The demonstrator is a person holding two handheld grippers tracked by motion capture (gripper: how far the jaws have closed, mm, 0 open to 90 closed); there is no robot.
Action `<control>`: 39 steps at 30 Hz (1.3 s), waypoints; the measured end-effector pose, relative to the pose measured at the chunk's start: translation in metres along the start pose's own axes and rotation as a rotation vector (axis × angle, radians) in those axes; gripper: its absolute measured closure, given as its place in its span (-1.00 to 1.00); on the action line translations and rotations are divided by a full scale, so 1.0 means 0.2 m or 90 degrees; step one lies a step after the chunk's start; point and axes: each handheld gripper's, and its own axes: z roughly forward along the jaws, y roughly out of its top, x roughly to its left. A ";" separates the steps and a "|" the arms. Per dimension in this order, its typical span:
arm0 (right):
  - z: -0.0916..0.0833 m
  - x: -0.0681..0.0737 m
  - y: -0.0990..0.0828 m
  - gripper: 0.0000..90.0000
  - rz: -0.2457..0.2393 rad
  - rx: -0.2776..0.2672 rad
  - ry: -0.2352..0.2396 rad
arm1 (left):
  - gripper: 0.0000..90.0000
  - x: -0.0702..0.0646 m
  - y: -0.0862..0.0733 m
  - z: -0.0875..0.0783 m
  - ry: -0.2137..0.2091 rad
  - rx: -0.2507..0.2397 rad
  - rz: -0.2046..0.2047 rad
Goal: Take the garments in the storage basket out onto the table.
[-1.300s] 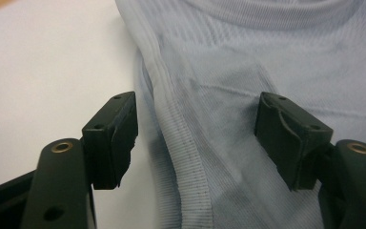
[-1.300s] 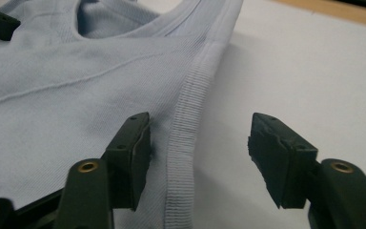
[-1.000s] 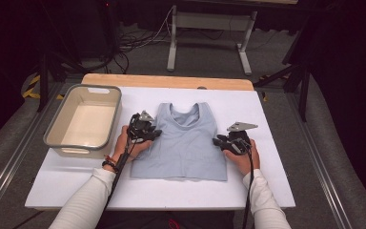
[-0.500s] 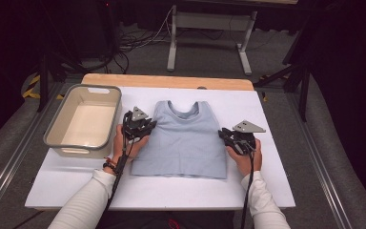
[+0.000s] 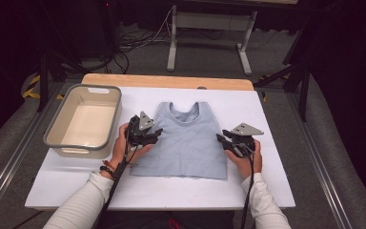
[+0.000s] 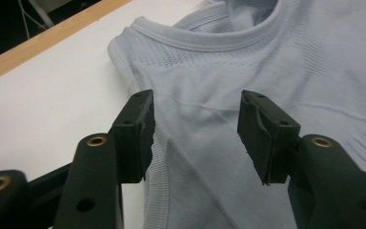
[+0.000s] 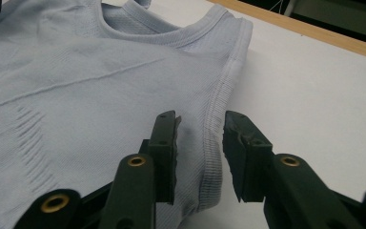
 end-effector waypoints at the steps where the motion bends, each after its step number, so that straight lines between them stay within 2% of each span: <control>1: -0.01 0.01 0.00 0.46 -0.005 -0.004 0.000 | 0.05 0.00 0.00 -0.01 0.002 -0.002 0.002; 6: -0.04 0.03 0.01 0.43 -0.014 -0.027 0.001 | 0.01 -0.01 0.00 -0.05 -0.011 -0.024 0.026; 10: -0.07 0.06 0.03 0.35 -0.030 -0.052 -0.004 | -0.06 -0.02 -0.01 -0.08 -0.024 -0.050 0.065; 14: -0.10 0.09 0.05 0.25 -0.034 -0.079 0.004 | -0.11 -0.03 -0.01 -0.12 -0.049 -0.081 0.063; 18: -0.13 0.12 0.06 0.12 -0.048 -0.095 0.008 | -0.17 -0.04 -0.01 -0.16 -0.053 -0.096 0.083; 21: -0.15 0.14 0.07 0.00 -0.052 -0.102 0.011 | -0.21 -0.05 -0.02 -0.19 -0.064 -0.111 0.085; 26: -0.18 0.16 0.07 -0.17 -0.053 -0.116 0.010 | -0.29 -0.06 -0.04 -0.23 -0.064 -0.119 0.112; 35: -0.24 0.18 0.04 -0.32 -0.058 -0.131 0.012 | -0.41 -0.08 -0.07 -0.31 -0.070 -0.123 0.130; 39: -0.25 0.18 0.02 -0.41 -0.055 -0.134 0.003 | -0.46 -0.09 -0.09 -0.34 -0.080 -0.126 0.135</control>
